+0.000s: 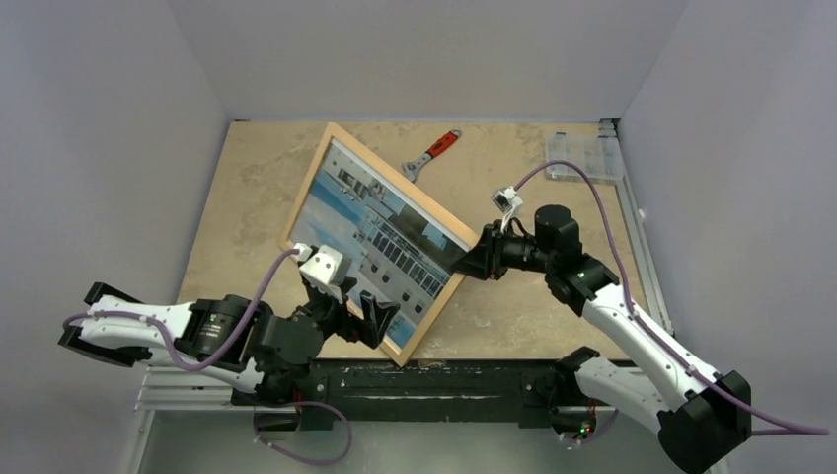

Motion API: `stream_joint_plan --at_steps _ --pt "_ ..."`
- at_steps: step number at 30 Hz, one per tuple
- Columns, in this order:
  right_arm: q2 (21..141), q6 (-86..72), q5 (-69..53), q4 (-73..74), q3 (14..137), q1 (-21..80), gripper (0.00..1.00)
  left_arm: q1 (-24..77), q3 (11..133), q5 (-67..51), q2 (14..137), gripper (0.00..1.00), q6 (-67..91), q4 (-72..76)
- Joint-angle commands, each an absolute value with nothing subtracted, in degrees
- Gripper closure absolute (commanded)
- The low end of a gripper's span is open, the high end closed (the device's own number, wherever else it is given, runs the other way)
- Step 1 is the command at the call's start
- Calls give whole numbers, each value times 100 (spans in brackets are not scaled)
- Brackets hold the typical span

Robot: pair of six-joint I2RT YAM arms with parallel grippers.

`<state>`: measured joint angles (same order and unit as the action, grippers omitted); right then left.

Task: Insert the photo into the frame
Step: Turn over the photo frame at the center of the board.

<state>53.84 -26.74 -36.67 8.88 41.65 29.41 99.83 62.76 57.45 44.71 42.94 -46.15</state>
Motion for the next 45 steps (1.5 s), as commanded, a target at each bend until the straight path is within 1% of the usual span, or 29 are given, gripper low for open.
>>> stream_joint_plan --at_steps 1,3,7,10,13,16,18,19,22,26,29,30,32,37,38,40,41,43,44,45 --pt "5467 -2695 -3779 726 3866 2619 100 10004 6060 5963 4655 3 5147 -4667" --pt "5571 -2624 -3837 697 3705 2392 100 9975 6005 5966 4784 0 5455 -4772" --pt "5771 -2529 -3972 618 3379 1860 100 9590 5936 5540 5081 0 6061 -4991" --pt "5877 -2584 -4076 421 3022 1454 100 9029 5649 4838 5222 0 6087 -4591" --pt "6057 -2653 -4148 186 2797 1202 100 8571 5337 4430 5355 0 6189 -4228" --pt "6424 -2620 -4077 160 2727 1050 94 8072 5118 3914 5453 0 6439 -4169" --pt "6747 -2572 -4211 149 2749 927 89 7808 4961 3675 5481 0 6550 -4124" --pt "6923 -2543 -4306 138 2760 877 87 7683 4872 3561 5475 0 6587 -4090" --pt "7321 -2572 -4289 39 2730 743 86 7314 4545 3214 5439 0 6748 -3965" --pt "7537 -2525 -4044 68 2785 650 85 6694 4132 2772 5470 0 6968 -3849" --pt "7541 -2453 -3815 223 2898 645 72 6277 3873 2509 5497 0 7217 -3941" --pt "7541 -2416 -3717 325 2956 640 69 6166 3801 2463 5494 0 7287 -3988" --pt "7566 -2373 -3522 497 3032 640 65 5999 3683 2421 5469 0 7428 -4102" --pt "8009 -2331 -3379 756 3162 641 59 5695 3331 2360 5360 0 7692 -4206" --pt "8126 -2333 -3414 765 3170 639 57 5661 3255 2349 5335 0 7724 -4167" --pt "8328 -2342 -3575 738 3173 634 49 5592 3115 2314 5306 0 7773 -4103" --pt "8388 -2356 -3630 751 3181 634 42 5571 3055 2298 5294 0 7792 -4083" --pt "8388 -2415 -3616 713 3118 631 22 5527 2965 2294 5278 0 7828 -4041" --pt "8352 -2428 -3552 727 3112 633 10 5507 2928 2290 5274 0 7837 -4031" --pt "8288 -2430 -3493 744 3098 628 5 5491 2893 2288 5276 0 7834 -4025"
